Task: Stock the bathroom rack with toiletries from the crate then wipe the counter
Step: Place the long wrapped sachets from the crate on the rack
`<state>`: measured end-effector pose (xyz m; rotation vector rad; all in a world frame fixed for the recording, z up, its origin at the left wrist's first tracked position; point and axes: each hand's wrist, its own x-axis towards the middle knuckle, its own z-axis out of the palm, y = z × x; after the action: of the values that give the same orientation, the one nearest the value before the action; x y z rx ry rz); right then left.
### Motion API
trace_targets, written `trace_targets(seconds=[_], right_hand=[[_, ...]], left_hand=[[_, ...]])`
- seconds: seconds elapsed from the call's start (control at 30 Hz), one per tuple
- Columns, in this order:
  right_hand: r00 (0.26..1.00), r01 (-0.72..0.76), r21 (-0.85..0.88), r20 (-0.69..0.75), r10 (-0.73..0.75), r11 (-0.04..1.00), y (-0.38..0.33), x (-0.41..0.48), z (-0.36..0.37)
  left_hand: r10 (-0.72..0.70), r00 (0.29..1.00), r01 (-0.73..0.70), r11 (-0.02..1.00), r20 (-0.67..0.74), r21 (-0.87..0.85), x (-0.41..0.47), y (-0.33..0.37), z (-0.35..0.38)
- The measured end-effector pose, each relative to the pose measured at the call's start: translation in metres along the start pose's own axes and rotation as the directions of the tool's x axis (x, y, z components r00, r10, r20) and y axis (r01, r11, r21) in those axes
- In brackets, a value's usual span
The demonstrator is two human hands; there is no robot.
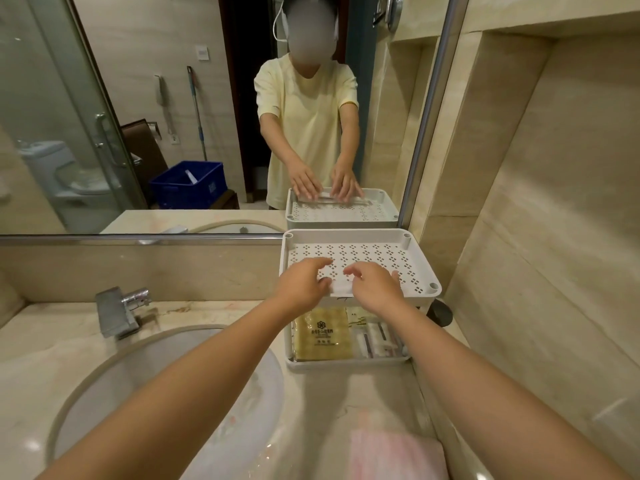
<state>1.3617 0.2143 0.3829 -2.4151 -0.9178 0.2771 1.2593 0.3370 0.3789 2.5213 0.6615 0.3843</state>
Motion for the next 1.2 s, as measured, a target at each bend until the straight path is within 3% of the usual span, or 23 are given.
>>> trace_targets(seconds=[0.33, 0.73, 0.9, 1.2], right_hand=[[0.979, 0.205, 0.168, -0.036, -0.201, 0.964, -0.056, -0.033, 0.020], [0.907, 0.374, 0.265, 0.097, -0.411, 0.889, -0.155, -0.145, 0.109], [0.818, 0.422, 0.250, 0.309, -0.485, 0.871, -0.200, -0.223, 0.162], [0.559, 0.577, 0.401, 0.441, -0.702, 0.711, -0.281, -0.376, 0.250]], left_hand=[[-0.086, 0.973, 0.048, 0.983, -0.212, -0.178, -0.060, -0.034, -0.039], [-0.332, 0.886, 0.219, 0.915, -0.323, -0.340, -0.232, -0.116, -0.091], [-0.516, 0.781, 0.402, 0.846, -0.352, -0.350, -0.345, -0.149, -0.115], [-0.731, 0.515, 0.598, 0.681, -0.448, -0.424, -0.558, -0.184, -0.142]])
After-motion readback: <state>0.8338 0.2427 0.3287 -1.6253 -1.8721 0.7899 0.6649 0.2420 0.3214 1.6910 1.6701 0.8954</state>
